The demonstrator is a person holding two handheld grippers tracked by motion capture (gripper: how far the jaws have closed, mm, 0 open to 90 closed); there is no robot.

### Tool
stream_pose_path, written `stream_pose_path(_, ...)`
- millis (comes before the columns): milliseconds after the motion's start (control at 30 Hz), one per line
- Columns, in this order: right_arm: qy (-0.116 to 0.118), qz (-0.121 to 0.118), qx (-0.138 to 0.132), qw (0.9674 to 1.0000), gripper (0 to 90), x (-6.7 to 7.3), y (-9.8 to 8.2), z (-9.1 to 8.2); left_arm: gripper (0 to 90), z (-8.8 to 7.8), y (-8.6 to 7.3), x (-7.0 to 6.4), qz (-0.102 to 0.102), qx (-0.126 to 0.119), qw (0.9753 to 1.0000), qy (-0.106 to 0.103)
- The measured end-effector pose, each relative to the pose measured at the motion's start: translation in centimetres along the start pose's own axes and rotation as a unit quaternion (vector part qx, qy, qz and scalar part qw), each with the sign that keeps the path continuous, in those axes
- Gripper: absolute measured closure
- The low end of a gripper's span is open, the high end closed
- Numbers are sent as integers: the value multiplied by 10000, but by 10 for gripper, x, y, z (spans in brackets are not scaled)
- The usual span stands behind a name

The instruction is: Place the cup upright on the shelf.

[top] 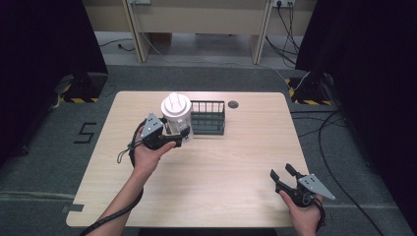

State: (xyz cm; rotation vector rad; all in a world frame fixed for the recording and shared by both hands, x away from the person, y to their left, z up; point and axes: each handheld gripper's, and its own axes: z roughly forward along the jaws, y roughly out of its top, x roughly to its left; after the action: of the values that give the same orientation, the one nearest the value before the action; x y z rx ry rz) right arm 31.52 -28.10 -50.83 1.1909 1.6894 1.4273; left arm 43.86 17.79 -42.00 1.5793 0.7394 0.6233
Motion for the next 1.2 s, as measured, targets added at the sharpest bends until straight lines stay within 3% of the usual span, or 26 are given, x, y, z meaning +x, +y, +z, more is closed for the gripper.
stream_pose_path(1200,8,39,-3,10000,336,-2,0,-2,152,25,21,15,-11,-93,9999,134)
